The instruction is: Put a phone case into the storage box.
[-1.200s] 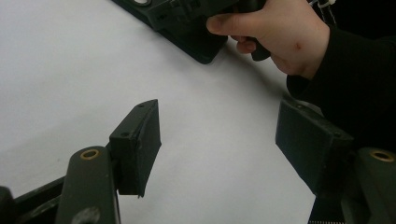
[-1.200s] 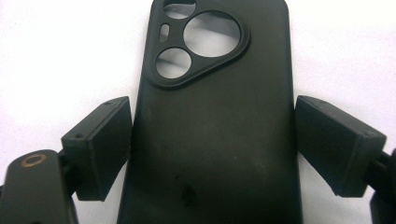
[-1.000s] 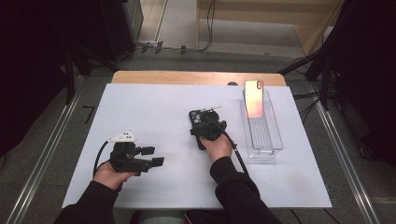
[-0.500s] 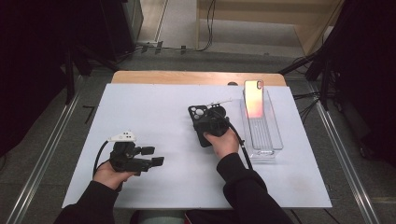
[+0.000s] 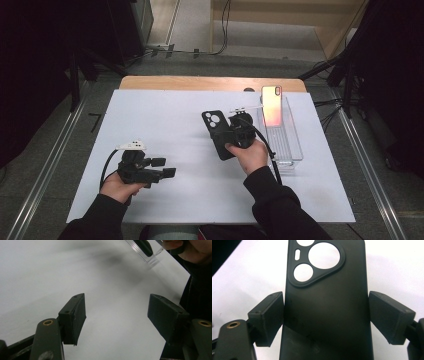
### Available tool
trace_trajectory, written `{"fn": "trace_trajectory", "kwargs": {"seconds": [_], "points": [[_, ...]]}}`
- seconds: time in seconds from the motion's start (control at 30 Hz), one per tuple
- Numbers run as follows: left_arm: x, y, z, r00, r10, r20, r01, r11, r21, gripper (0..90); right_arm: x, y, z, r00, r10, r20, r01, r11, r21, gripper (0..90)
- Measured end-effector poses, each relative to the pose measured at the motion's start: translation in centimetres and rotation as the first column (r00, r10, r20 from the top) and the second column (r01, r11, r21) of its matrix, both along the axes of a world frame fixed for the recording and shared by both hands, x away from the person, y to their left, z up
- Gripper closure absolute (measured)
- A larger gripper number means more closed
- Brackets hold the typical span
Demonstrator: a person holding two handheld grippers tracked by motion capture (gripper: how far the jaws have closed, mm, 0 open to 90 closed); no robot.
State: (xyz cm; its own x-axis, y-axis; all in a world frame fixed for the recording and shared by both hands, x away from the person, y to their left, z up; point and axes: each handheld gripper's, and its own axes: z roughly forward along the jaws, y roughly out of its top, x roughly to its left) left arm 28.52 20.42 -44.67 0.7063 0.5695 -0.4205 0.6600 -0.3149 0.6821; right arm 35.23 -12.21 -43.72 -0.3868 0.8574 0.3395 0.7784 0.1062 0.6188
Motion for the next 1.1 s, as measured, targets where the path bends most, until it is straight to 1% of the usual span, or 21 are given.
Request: {"fn": "trace_trajectory", "kwargs": {"seconds": [0.03, 0.13, 0.27, 0.37, 0.47, 0.5, 0.53, 0.6, 0.7, 0.73, 0.83, 0.93, 1.1], "points": [[0.0, 0.0, 0.1, 1.0, 0.008, -0.001, -0.008, 1.0, -0.003, 31.2, -0.2, -0.1, 0.2, 0.9999, 0.009, 0.011, -0.009, 1.0, 0.004, 14.7], [-0.1, -0.1, 0.4, 0.9999, 0.016, 0.002, -0.016, 0.9996, -0.021, 31.3, -1.0, -0.4, 0.4, 0.9995, 0.026, 0.017, -0.027, 0.9995, 0.019, 14.7], [-0.2, -0.4, 0.6, 0.9997, 0.023, -0.003, -0.023, 0.9996, -0.018, 31.3, -1.8, -0.9, 0.5, 0.9987, 0.05, 0.014, -0.05, 0.998, 0.039, 14.6], [-0.3, -0.6, 0.9, 0.9992, 0.038, 0.008, -0.038, 0.9992, -0.013, 31.3, -2.4, -1.4, 0.4, 0.9979, 0.061, 0.024, -0.062, 0.9963, 0.059, 14.6], [-0.3, -0.8, 1.3, 0.9989, 0.046, -0.002, -0.046, 0.9985, -0.03, 31.2, -2.9, -1.7, 0.3, 0.9973, 0.068, 0.028, -0.07, 0.9947, 0.076, 14.6], [-0.3, -1.0, 1.4, 0.9988, 0.049, -0.004, -0.049, 0.9983, -0.032, 31.2, -3.0, -1.8, 0.3, 0.9974, 0.066, 0.028, -0.068, 0.9941, 0.084, 14.6], [-0.3, -1.1, 1.6, 0.9988, 0.047, -0.007, -0.048, 0.9984, -0.029, 29.2, -3.1, -1.8, 0.3, 0.9972, 0.07, 0.028, -0.072, 0.9935, 0.088, 14.6], [-0.2, -1.4, 1.9, 0.9984, 0.056, -0.01, -0.056, 0.9979, -0.034, 28.5, -3.3, -1.8, 0.3, 0.9967, 0.074, 0.034, -0.077, 0.9931, 0.089, 14.6], [0.0, -1.8, 2.3, 0.9973, 0.07, -0.019, -0.071, 0.997, -0.031, 28.5, -3.9, -1.7, 0.3, 0.9954, 0.084, 0.046, -0.088, 0.9912, 0.099, 14.6], [0.1, -1.9, 2.5, 0.9971, 0.072, -0.023, -0.073, 0.9966, -0.038, 28.4, -4.1, -1.7, 0.3, 0.995, 0.088, 0.048, -0.092, 0.9902, 0.104, 14.5], [0.4, -2.3, 3.1, 0.9962, 0.084, -0.022, -0.085, 0.9959, -0.032, 28.4, -4.8, -1.6, 0.5, 0.9931, 0.101, 0.06, -0.107, 0.9884, 0.108, 14.5], [0.8, -2.6, 3.7, 0.9964, 0.081, -0.027, -0.081, 0.9964, -0.025, 28.4, -5.1, -1.5, 0.5, 0.9923, 0.101, 0.071, -0.109, 0.9873, 0.115, 14.5], [1.6, -3.4, 4.5, 0.995, 0.084, -0.054, -0.087, 0.9952, -0.045, 28.7, -5.4, -1.3, 0.2, 0.9918, 0.104, 0.073, -0.113, 0.9857, 0.125, 14.5]]}}
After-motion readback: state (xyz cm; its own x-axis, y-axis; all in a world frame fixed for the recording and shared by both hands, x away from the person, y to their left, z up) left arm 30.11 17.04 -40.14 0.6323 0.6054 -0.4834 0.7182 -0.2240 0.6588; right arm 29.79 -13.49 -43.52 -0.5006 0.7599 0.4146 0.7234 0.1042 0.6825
